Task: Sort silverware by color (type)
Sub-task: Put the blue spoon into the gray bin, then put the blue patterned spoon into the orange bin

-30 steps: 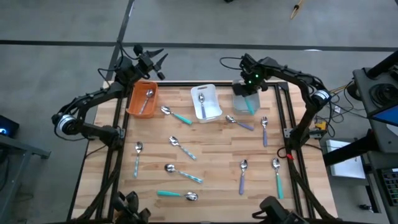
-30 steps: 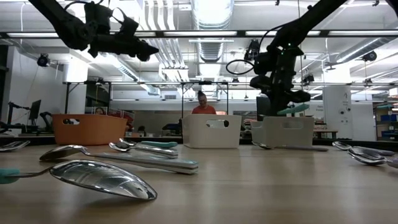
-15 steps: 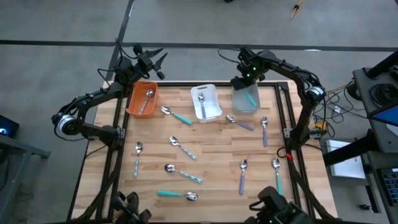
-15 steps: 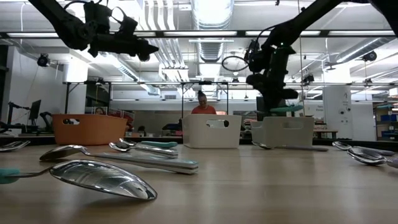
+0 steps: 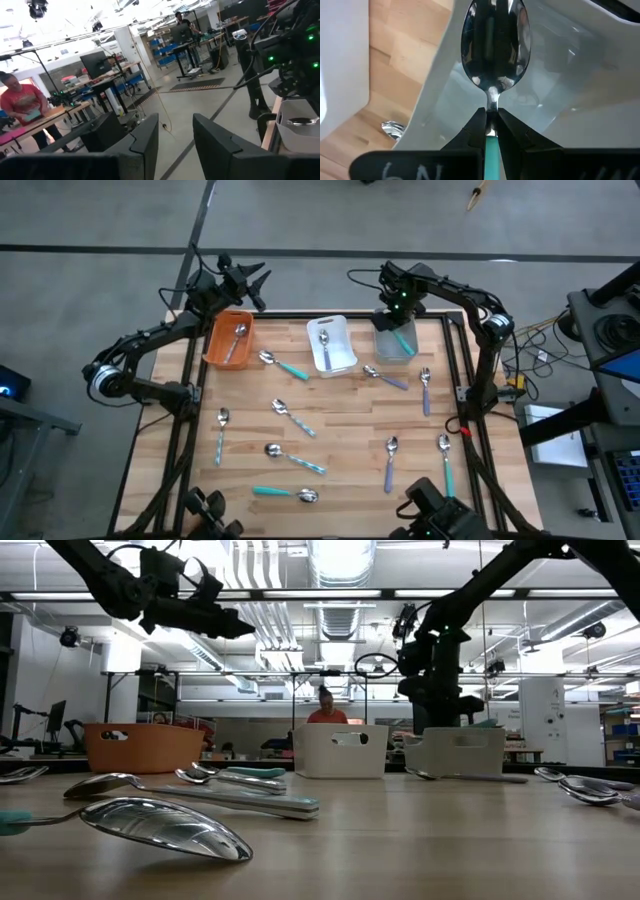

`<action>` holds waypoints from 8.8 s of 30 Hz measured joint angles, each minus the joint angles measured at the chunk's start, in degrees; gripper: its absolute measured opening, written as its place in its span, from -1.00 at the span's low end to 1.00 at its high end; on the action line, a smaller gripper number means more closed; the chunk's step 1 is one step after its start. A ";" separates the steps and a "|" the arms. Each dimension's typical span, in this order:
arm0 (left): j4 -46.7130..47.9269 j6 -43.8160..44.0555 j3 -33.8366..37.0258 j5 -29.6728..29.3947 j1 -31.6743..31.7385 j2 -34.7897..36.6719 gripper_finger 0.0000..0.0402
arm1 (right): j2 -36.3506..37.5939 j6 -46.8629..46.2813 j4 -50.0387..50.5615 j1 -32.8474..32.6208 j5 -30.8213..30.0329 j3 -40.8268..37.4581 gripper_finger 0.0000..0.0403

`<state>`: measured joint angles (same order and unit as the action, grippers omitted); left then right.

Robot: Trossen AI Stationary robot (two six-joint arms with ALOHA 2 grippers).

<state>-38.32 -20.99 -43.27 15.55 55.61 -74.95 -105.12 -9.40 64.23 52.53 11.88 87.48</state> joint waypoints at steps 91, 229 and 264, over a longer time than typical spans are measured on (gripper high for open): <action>0.21 24.62 0.00 17.00 -1.97 0.05 -0.49 | 0.02 2.71 -0.81 -1.40 -4.44 -0.28 -0.83; 79.84 78.25 0.02 -1.20 -59.66 2.09 -0.61 | 39.43 28.25 -61.52 -17.40 2.05 -33.85 -0.67; 97.49 115.25 7.55 -9.06 -74.94 2.09 -0.61 | 39.40 29.45 -63.28 -17.40 2.05 -33.90 -0.67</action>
<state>59.18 94.26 -35.71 6.49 -19.32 -72.86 -65.71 20.05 0.95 35.14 13.93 53.58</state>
